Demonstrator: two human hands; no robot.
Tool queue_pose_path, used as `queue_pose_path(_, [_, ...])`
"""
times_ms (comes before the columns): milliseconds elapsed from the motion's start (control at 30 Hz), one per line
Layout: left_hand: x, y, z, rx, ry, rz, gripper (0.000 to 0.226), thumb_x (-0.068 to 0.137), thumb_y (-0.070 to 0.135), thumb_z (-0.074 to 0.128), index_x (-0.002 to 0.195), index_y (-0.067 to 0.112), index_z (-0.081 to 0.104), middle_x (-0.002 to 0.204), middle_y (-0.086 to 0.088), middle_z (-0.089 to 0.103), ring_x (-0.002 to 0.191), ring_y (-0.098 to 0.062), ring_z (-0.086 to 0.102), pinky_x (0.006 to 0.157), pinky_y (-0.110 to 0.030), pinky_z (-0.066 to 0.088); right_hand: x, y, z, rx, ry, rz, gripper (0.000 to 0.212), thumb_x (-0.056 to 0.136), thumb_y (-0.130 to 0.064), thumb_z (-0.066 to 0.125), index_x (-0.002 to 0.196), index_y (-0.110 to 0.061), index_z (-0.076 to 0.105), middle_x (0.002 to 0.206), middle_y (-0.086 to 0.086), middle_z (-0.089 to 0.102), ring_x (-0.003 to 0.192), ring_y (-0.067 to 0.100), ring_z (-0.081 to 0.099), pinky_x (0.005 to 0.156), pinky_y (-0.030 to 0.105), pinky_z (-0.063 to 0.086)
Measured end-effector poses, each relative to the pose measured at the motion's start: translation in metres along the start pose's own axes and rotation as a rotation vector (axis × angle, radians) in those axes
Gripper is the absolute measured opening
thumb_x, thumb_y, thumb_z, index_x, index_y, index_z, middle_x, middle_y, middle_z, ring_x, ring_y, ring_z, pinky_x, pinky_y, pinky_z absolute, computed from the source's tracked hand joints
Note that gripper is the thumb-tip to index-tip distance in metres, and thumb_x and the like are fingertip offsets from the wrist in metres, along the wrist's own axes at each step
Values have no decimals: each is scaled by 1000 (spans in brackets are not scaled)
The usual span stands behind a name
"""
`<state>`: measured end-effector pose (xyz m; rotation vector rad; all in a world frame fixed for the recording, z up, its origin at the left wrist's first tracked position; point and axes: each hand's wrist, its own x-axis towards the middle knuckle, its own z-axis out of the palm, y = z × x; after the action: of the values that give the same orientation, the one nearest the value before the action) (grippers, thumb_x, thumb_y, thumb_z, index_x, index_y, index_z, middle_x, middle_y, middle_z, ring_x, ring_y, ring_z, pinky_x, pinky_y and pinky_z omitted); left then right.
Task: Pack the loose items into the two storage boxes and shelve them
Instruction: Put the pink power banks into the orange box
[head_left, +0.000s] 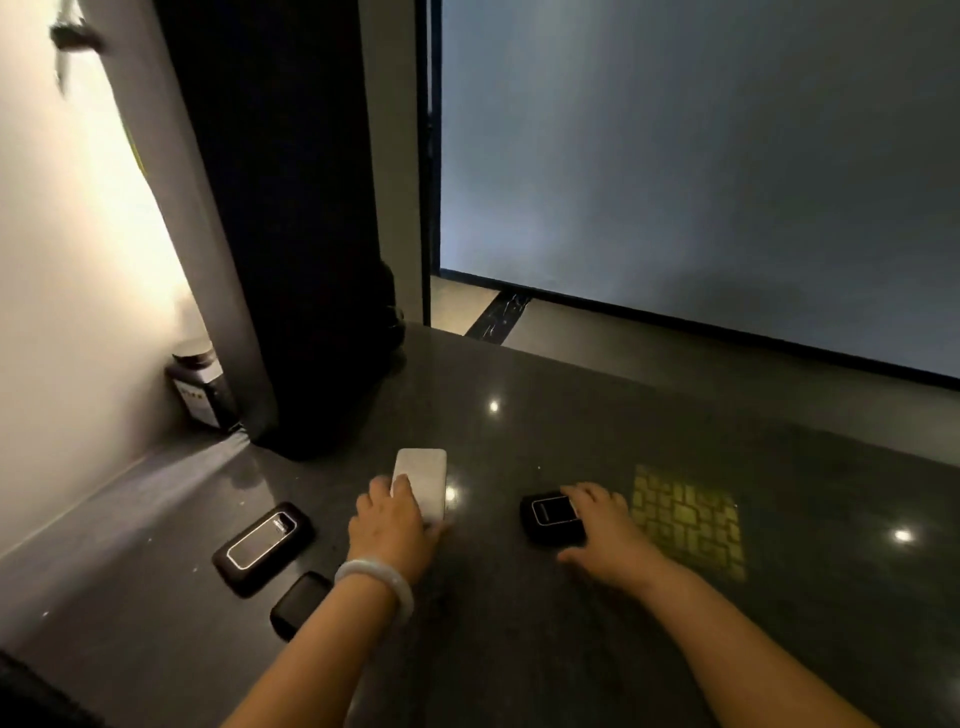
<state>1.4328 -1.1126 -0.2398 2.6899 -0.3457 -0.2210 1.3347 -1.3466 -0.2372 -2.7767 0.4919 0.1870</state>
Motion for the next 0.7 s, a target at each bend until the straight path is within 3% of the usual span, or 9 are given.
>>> queue_pose_path(167, [50, 6, 16, 3, -23, -150, 112, 68, 77, 60, 148, 10, 19, 142, -13, 35, 126, -32, 40, 99, -44, 43, 35, 18, 11, -5, -60, 4, 100, 74, -37, 77, 152, -28, 16, 159, -4, 14, 143, 26, 16, 116, 38, 19])
queue_pose_path(300, [68, 17, 27, 66, -56, -209, 123, 67, 76, 64, 150, 4, 8, 145, -17, 28, 131, -34, 34, 103, -45, 41, 49, 26, 23, 19, -84, -10, 94, 76, -40, 76, 151, -29, 21, 152, -2, 25, 137, 25, 22, 114, 38, 23])
queue_pose_path(467, [64, 24, 21, 96, -26, -207, 107, 76, 53, 72, 148, 0, 14, 144, -19, 28, 131, -35, 32, 107, -45, 37, 41, 33, 25, 52, 23, 6, 78, 70, -50, 77, 136, -24, 45, 125, -3, 40, 114, 19, 32, 102, 31, 34])
queue_pose_path(633, [32, 36, 18, -25, -113, -136, 94, 80, 46, 72, 147, 5, 20, 142, -15, 27, 132, -33, 30, 107, -47, 37, 3, 49, 20, 256, 80, 119, 66, 65, -46, 82, 118, -29, 46, 113, -7, 39, 110, 17, 42, 95, 30, 43])
queue_pose_path(700, [13, 45, 21, -116, -147, -65, 90, 79, 43, 73, 146, 8, 24, 140, -12, 27, 131, -31, 28, 105, -45, 39, -17, 56, 12, 372, 111, 176, 62, 63, -42, 85, 108, -32, 44, 113, -6, 43, 102, 13, 50, 85, 28, 47])
